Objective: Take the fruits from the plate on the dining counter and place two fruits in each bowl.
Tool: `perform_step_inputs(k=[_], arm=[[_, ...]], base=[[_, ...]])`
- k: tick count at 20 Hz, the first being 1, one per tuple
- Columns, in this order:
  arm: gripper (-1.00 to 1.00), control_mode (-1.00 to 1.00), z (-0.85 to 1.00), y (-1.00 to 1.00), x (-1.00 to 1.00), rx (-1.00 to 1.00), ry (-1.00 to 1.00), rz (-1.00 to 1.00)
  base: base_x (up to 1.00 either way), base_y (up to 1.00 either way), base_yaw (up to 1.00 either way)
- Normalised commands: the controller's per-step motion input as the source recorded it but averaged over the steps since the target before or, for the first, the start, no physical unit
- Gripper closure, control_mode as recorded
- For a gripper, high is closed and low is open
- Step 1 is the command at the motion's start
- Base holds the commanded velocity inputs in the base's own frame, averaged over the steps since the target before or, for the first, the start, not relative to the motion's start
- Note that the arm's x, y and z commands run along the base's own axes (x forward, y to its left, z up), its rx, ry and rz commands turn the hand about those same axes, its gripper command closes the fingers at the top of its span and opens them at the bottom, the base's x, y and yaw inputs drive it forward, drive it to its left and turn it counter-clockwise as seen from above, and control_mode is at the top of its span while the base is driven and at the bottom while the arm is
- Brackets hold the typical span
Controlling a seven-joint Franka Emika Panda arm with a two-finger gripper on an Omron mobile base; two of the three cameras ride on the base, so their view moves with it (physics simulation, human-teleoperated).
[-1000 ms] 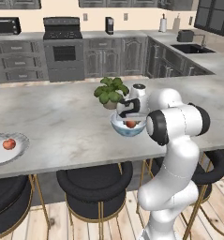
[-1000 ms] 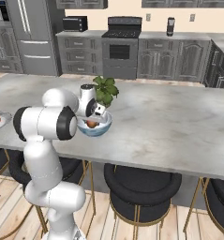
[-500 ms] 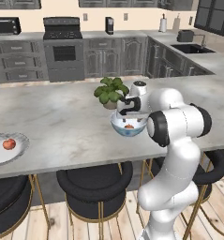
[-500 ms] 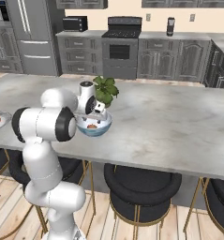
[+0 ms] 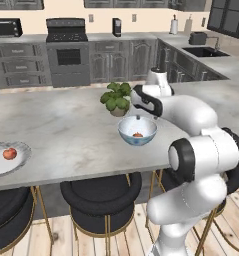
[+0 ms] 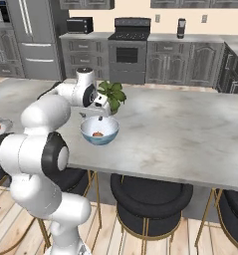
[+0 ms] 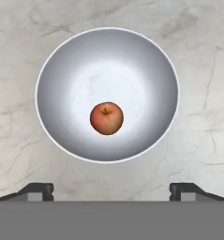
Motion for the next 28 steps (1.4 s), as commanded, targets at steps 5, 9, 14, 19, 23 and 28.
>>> perform_step_inputs(k=[5,9,14,19,23,28], arm=[[-1.0,-1.0,0.75,-0.01,-1.0,0.0,0.0,0.0],[-1.0,-1.0,0.52,-0.02,-0.92,0.0,0.0,0.0],[-1.0,-1.0,0.16,-0.16,-0.78,0.0,0.0,0.0],[-1.0,1.0,0.0,-0.21,-0.34,0.0,0.0,0.0],[-1.0,1.0,0.0,0.0,0.0,0.0,0.0,0.0],[-1.0,1.0,0.0,0.0,0.0,0.0,0.0,0.0]], base=[[0.0,0.0,0.0],[0.0,0.0,0.0],[0.0,0.0,0.0],[-0.07,-0.02,0.0],[-0.47,0.56,0.0],[-0.48,1.0,0.0]])
